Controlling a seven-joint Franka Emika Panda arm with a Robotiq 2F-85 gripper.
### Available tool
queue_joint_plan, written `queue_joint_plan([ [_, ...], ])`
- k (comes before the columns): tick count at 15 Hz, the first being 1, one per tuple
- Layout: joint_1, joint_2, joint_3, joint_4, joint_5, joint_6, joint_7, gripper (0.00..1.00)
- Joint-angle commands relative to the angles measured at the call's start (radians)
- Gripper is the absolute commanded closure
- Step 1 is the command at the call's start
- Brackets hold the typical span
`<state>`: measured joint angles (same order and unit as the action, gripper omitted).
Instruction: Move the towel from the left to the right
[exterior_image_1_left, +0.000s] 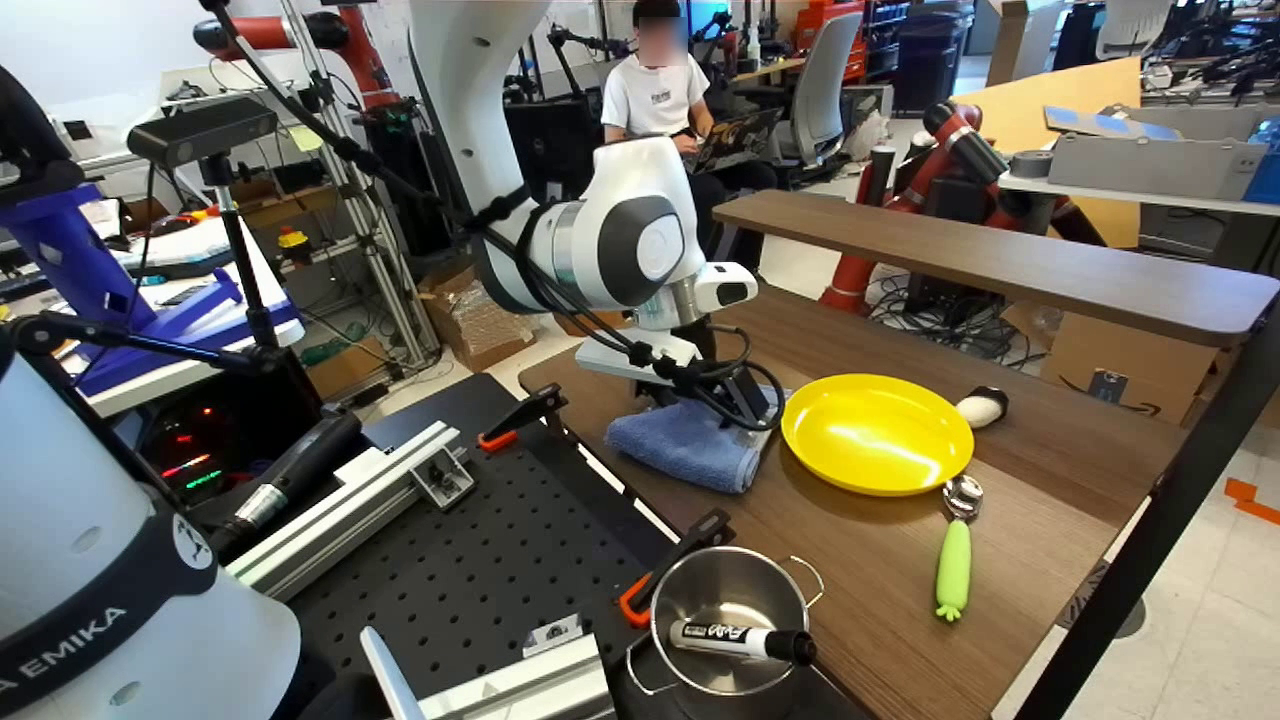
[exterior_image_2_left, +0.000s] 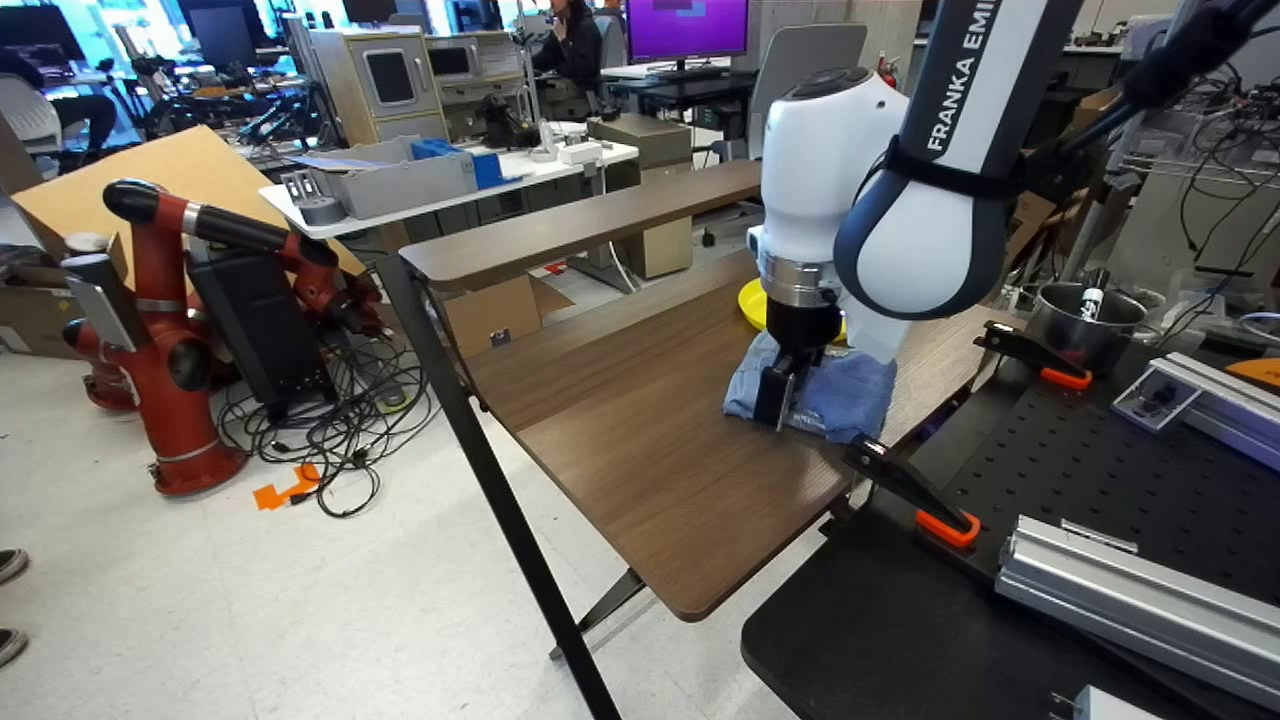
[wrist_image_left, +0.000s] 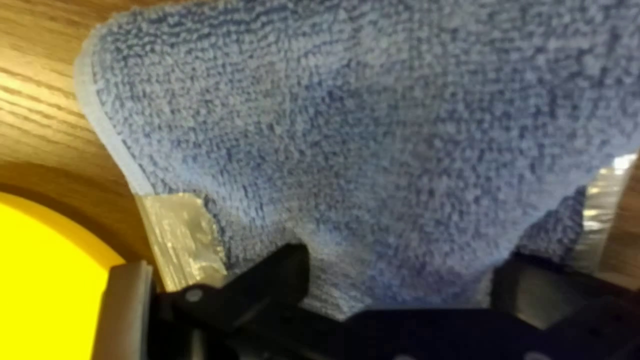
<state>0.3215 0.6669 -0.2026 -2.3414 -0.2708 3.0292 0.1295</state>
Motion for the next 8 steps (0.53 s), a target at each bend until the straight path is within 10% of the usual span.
queue_joint_plan([
  [1,0.013,0.025,-0.025,-0.035,0.011,0.055,-0.031,0.0],
  [8,-0.003,-0.012,-0.008,-0.058,0.026,0.08,-0.063,0.0],
])
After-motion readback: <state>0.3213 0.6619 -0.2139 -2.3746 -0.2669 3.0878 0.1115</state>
